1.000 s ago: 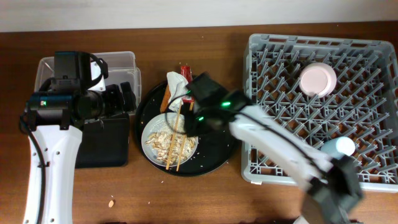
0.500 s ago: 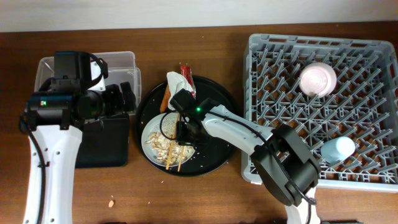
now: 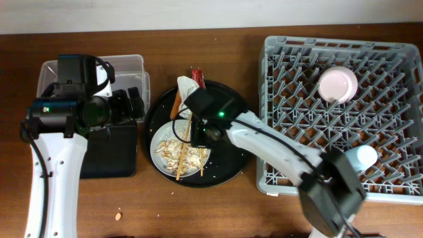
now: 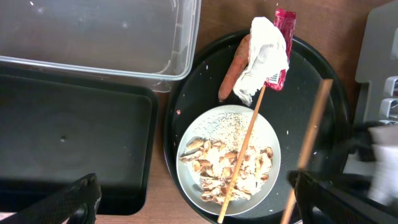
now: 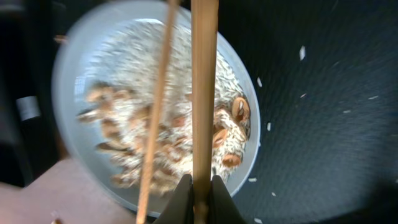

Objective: Sort waste into correct bins and load items into the dishwasher rack
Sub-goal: 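Drop the chopstick into the dish rack with the right gripper, then grasp the second chopstick from the plate with the right gripper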

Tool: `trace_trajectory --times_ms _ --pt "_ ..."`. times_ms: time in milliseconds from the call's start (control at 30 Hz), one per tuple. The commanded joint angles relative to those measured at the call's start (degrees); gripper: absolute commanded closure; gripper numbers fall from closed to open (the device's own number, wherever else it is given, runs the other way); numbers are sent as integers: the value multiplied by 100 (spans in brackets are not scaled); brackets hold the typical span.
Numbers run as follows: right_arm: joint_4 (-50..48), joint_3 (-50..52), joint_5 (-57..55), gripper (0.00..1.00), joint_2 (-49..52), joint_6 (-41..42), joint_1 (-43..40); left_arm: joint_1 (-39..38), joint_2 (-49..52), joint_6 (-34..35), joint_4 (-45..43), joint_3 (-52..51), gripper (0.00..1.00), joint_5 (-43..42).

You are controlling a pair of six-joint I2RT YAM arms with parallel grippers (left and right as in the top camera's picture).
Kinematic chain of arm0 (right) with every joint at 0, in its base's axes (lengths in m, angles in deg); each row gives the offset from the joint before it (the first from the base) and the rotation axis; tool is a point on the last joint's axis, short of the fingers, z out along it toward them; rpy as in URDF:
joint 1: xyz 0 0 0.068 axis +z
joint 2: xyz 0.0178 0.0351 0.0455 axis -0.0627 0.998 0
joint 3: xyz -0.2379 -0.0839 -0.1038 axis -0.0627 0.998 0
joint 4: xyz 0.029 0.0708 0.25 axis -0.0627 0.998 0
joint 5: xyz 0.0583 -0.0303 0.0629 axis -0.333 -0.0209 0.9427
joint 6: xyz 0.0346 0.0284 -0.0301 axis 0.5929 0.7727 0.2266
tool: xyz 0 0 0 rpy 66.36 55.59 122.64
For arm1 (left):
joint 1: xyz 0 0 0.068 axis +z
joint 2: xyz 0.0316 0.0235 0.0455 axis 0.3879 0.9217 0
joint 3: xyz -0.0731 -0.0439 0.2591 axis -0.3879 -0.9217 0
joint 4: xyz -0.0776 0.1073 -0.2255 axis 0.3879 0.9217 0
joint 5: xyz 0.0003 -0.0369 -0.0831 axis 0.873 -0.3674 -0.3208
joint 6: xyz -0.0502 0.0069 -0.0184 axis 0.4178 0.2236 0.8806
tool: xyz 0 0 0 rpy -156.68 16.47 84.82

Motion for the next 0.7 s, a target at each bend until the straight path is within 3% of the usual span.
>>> trace_trajectory --times_ms 0,100,200,300,367,400,433,567,667 --pt "481 -24 -1005 96 -874 -304 -415 15 -24 33 7 35 1 0" --pt "719 -24 -1071 96 -1368 -1036 -1515 15 -24 33 7 35 1 2" --pt "970 -20 -1023 96 -1119 -2162 -2846 15 -24 33 7 35 1 2" --pt "1038 -20 -619 96 -623 -2651 -3180 15 -24 33 7 35 1 0" --pt "1045 -20 -494 92 -348 -2688 -3040 15 -24 33 4 35 1 2" --pt "1014 -20 -490 66 -326 -2693 -2949 15 -24 33 7 35 1 2" --pt "992 -26 -487 51 -356 -2682 -2817 15 -26 33 7 35 1 2" --pt "721 -24 295 45 -649 -1958 -1700 15 -26 33 7 35 1 2" --pt "-2 -20 409 53 -461 -673 -439 15 -24 33 7 35 1 2"
